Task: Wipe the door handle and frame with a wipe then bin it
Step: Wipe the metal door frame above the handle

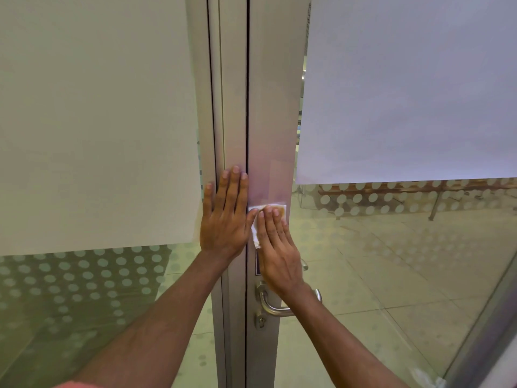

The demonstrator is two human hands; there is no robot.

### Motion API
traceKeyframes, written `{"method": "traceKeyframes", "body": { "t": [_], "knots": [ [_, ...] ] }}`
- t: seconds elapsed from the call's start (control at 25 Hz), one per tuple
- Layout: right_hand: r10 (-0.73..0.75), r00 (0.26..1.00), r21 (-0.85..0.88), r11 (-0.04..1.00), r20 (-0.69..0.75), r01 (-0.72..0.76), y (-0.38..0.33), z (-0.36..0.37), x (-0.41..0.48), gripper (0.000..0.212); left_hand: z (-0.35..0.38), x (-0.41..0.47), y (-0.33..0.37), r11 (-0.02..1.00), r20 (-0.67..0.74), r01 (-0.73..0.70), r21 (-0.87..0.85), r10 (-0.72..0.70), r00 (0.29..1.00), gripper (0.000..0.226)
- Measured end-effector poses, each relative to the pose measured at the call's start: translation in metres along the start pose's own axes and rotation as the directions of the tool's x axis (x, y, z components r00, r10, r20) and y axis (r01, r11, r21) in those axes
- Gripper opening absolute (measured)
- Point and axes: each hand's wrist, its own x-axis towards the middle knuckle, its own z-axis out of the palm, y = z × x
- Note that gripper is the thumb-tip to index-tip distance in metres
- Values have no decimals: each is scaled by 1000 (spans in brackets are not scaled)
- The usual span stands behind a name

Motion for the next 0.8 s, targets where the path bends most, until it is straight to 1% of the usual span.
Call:
{"method": "traceKeyframes", "body": {
  "t": [0.04, 0.12, 0.24, 0.32, 0.4, 0.48, 0.6, 0.68, 0.8],
  "knots": [
    [-20, 1000, -18, 1000, 25, 20, 3, 0, -9, 72, -1, 0, 0, 1000, 4, 1, 2, -1, 1000, 68],
    [7, 999, -47, 999, 43, -5, 6, -1, -23, 76, -2, 0, 0, 1000, 9, -2, -8, 2, 1000, 67],
    [100, 995, -34, 994, 3, -100, 7, -7, -10, 75, -4, 1, 1, 1000, 22, 4, -13, -4, 1000, 66],
    [122, 992, -14, 992, -38, -123, 9, -12, 15, 70, -4, 0, 2, 1000, 33, 7, -13, -7, 999, 67],
    [106, 993, 2, 994, -48, -106, 11, -13, 30, 67, -3, 0, 1, 1000, 34, 3, -10, -2, 999, 67],
    [36, 999, -12, 999, -36, -36, 16, -9, 23, 68, -2, 0, 1, 1000, 23, 3, -7, -3, 1000, 68],
    [-57, 996, -70, 996, 74, 62, 22, -3, -16, 76, -2, 0, 0, 1000, 14, 1, -16, -1, 1000, 68],
    [-55, 995, -87, 994, 78, 62, 27, -5, -25, 70, -1, 0, 0, 1000, 14, 1, -11, -1, 1000, 68],
    [6, 1000, -73, 997, 13, -5, 24, -14, 0, 62, -2, 0, 0, 1000, 25, 2, -17, -2, 1000, 68]
  ]
}}
